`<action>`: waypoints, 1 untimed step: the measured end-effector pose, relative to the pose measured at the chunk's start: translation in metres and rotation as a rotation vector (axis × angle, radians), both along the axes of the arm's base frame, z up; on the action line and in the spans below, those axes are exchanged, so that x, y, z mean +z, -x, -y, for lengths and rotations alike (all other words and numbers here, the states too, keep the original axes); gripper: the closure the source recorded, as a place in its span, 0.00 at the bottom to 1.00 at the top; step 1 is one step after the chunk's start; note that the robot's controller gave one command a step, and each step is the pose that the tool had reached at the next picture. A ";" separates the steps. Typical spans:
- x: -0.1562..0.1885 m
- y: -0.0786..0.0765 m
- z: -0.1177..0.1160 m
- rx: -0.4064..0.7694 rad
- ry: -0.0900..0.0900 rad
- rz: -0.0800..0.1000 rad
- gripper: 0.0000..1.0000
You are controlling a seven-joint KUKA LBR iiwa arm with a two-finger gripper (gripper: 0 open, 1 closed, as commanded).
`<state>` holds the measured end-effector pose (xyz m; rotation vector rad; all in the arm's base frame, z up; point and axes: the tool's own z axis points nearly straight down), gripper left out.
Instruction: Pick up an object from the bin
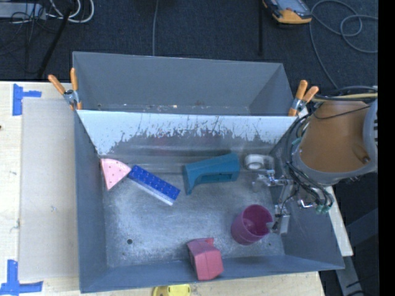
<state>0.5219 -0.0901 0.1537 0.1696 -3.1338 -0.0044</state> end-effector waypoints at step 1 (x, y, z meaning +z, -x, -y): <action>0.000 0.011 -0.014 0.277 0.002 0.001 0.00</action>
Offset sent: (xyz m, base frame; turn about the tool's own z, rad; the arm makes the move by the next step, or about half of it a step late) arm -0.0168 0.0214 -0.0227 0.1042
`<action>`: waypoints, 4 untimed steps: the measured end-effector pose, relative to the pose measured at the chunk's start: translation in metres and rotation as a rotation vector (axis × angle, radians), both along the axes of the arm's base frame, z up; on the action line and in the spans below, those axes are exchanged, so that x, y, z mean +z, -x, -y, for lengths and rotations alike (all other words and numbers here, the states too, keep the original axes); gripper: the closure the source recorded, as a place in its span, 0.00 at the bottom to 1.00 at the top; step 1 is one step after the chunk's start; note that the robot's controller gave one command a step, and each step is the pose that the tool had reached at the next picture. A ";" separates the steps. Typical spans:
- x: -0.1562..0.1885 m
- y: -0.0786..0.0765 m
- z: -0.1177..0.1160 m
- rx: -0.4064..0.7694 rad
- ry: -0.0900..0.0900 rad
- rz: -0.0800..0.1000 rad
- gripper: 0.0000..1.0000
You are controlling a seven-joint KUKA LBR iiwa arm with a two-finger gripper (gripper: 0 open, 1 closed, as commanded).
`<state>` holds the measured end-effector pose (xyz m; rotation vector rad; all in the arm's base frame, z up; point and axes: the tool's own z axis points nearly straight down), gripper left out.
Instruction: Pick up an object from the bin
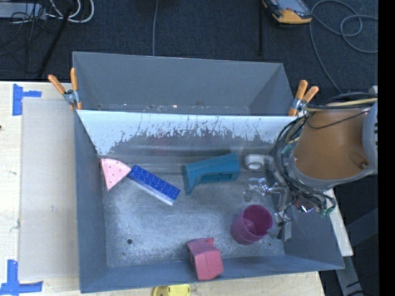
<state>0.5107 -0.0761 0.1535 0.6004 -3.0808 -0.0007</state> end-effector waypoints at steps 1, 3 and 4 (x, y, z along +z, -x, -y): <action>-0.009 0.003 -0.010 -0.070 -0.002 0.000 0.00; -0.039 0.018 -0.006 -0.278 0.001 -0.010 1.00; -0.039 0.018 -0.006 -0.277 0.001 -0.010 1.00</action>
Offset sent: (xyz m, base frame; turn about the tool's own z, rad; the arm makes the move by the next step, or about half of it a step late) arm -0.0398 0.0020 -0.0452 0.0550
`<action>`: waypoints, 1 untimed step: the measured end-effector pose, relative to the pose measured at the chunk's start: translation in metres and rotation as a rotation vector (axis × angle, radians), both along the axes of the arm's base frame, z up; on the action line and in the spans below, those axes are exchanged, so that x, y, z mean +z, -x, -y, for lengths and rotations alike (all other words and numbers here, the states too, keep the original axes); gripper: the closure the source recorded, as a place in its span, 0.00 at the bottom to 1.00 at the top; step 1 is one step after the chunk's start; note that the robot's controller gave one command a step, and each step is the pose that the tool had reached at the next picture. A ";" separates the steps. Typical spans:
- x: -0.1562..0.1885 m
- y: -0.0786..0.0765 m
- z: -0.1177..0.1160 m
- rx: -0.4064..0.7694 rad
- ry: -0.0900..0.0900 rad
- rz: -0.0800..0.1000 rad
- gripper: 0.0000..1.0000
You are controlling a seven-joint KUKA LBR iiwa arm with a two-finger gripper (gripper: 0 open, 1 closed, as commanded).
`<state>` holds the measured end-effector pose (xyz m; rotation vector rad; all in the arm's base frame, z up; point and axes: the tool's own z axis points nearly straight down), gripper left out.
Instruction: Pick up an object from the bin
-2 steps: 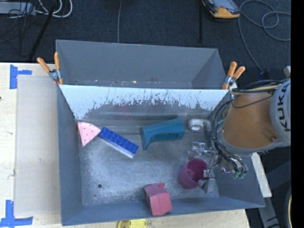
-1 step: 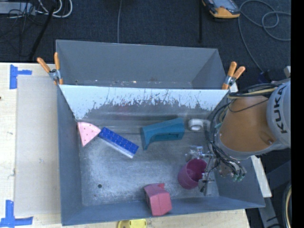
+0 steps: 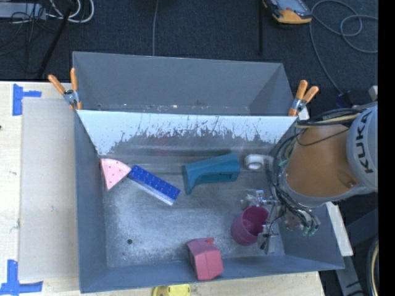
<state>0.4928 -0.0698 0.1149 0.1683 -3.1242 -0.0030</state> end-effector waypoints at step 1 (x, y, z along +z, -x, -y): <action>-0.020 -0.004 0.019 -0.003 -0.027 -0.017 1.00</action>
Offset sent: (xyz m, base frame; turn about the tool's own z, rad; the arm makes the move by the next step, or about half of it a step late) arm 0.0006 -0.0387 -0.0449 -0.0393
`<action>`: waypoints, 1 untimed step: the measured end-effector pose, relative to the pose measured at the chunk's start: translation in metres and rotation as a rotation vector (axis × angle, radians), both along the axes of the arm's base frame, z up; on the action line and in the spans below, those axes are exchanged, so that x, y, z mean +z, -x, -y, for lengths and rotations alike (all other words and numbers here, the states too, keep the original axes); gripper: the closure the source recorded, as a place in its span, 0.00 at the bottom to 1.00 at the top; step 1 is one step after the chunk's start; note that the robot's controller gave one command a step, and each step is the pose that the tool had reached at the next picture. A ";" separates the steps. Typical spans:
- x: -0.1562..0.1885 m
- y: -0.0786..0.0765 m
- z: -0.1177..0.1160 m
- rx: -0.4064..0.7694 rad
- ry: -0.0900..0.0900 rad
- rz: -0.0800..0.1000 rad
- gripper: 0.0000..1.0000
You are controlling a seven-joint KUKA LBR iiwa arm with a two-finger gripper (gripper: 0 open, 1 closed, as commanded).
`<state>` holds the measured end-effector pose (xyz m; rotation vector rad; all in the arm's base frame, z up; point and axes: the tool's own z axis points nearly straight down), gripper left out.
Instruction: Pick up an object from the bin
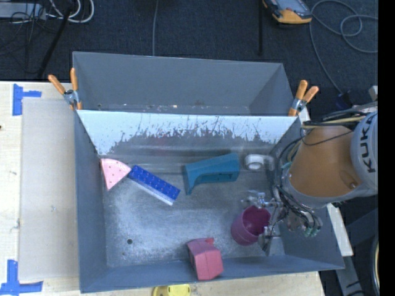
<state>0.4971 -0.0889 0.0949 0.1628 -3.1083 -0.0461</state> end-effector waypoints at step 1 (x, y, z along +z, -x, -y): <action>0.009 0.001 -0.006 -0.002 0.010 0.007 1.00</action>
Offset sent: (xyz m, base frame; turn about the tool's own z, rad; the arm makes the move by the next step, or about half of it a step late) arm 0.0048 -0.0214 -0.0249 -0.0397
